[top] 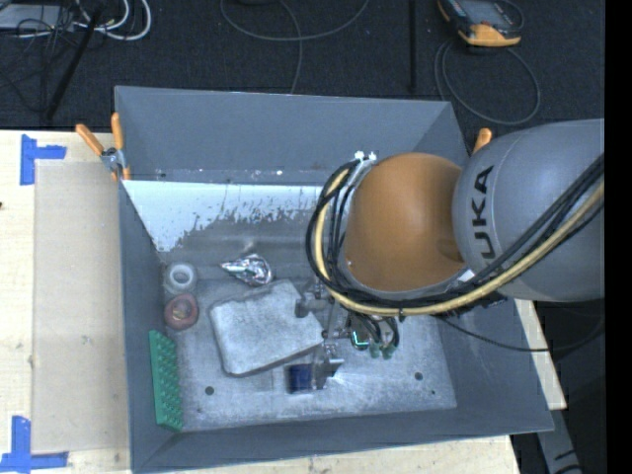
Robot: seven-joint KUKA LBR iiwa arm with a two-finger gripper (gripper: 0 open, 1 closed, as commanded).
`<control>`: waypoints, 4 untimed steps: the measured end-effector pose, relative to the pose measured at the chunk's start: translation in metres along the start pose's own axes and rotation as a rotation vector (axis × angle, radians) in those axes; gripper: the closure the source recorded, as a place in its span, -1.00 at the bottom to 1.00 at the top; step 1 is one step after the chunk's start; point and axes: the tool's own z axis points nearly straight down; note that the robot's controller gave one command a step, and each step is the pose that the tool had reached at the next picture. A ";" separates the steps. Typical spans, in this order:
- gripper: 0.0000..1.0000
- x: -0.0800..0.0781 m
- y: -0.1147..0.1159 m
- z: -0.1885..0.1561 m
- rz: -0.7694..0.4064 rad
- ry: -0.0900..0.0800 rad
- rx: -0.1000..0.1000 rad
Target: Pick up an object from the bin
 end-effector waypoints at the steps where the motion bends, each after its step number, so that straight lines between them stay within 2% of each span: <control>1: 1.00 -0.002 -0.001 -0.004 0.004 -0.007 -0.001; 2: 1.00 0.031 0.016 0.055 0.433 -0.001 0.000; 3: 1.00 0.028 0.014 0.014 0.407 -0.010 -0.003; 4: 1.00 0.030 0.016 0.107 0.015 -0.002 0.001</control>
Offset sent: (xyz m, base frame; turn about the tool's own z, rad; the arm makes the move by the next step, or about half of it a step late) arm 0.0000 0.0000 0.0000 0.0000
